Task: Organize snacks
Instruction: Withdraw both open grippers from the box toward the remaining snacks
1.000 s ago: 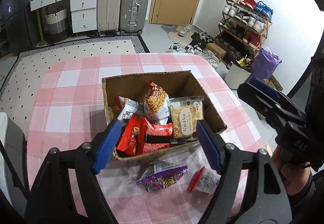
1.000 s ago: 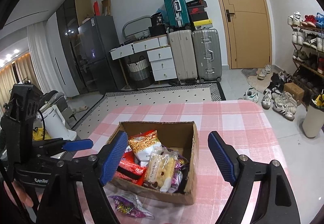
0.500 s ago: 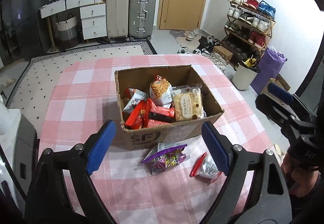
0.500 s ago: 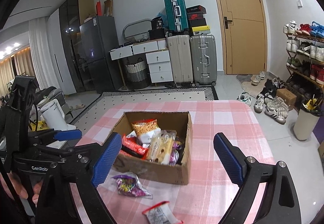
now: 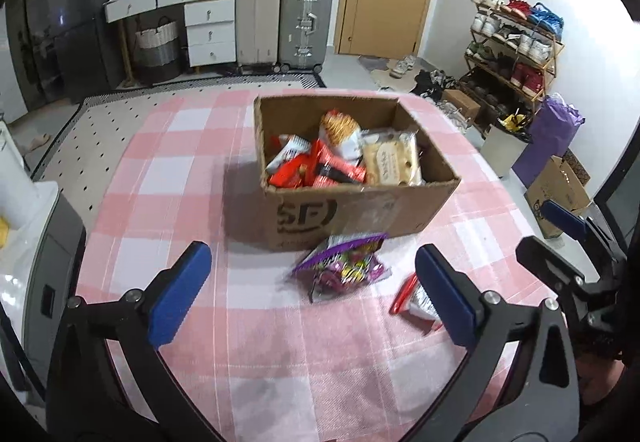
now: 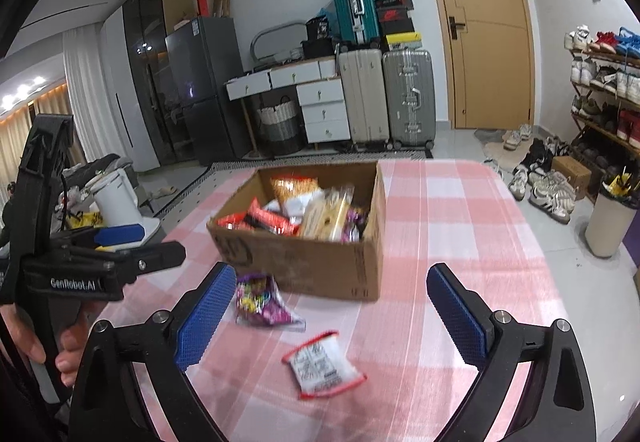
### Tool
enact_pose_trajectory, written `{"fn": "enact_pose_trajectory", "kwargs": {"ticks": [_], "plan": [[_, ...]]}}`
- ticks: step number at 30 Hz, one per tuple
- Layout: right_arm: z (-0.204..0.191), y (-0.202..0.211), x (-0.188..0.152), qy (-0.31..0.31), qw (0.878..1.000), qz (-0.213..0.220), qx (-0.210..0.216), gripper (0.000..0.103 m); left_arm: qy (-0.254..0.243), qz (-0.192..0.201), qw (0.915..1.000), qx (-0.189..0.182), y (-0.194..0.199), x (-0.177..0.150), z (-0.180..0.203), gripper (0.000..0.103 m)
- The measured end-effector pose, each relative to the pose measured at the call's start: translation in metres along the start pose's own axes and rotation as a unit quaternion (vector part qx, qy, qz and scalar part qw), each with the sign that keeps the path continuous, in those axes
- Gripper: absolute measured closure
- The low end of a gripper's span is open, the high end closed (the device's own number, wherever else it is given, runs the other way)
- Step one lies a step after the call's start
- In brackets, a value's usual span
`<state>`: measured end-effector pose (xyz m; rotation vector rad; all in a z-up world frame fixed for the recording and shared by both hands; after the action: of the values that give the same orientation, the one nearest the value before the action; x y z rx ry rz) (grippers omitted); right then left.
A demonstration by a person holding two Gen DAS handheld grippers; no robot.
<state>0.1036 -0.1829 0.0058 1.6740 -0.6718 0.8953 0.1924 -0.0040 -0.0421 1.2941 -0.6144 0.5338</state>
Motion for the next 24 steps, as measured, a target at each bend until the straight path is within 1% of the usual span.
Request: {"fn": "enact_pose_trajectory", "kwargs": {"ticks": [6, 13, 16, 19, 24], "plan": [[0.003, -0.006, -0.021, -0.005, 1.000, -0.017, 0.007, 0.005, 0.022, -0.010, 0.9997, 0.005, -0.013, -0.017, -0.010, 0.002], [0.001, -0.019, -0.044, -0.005, 0.999, -0.045, 0.009, 0.005, 0.048, -0.014, 0.9987, 0.001, -0.029, -0.036, -0.023, 0.002], [0.002, -0.028, -0.057, -0.010, 0.998, -0.063, 0.015, 0.005, 0.071, -0.026, 0.9971, -0.011, -0.039, -0.049, -0.031, 0.002], [-0.002, -0.036, -0.068, -0.007, 0.997, -0.076, 0.018, 0.005, 0.075, -0.035, 0.9966, -0.007, -0.047, -0.059, -0.038, 0.002], [-0.004, -0.051, -0.080, -0.005, 0.995, -0.095, 0.019, 0.005, 0.089, -0.038, 0.9953, -0.011, -0.052, -0.071, -0.050, 0.002]]}}
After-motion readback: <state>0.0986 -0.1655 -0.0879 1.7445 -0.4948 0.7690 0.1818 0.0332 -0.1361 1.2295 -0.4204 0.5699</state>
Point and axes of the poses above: each gripper's, at about its wrist camera, not at the fingertips, and y roughly against the way its jaws point, z to its right, x to its top, the point moved 4 cm from there along -y, roughly the way its jaws point, and after that the axes turned 5 degrees about -x, right-handed, at the moved point
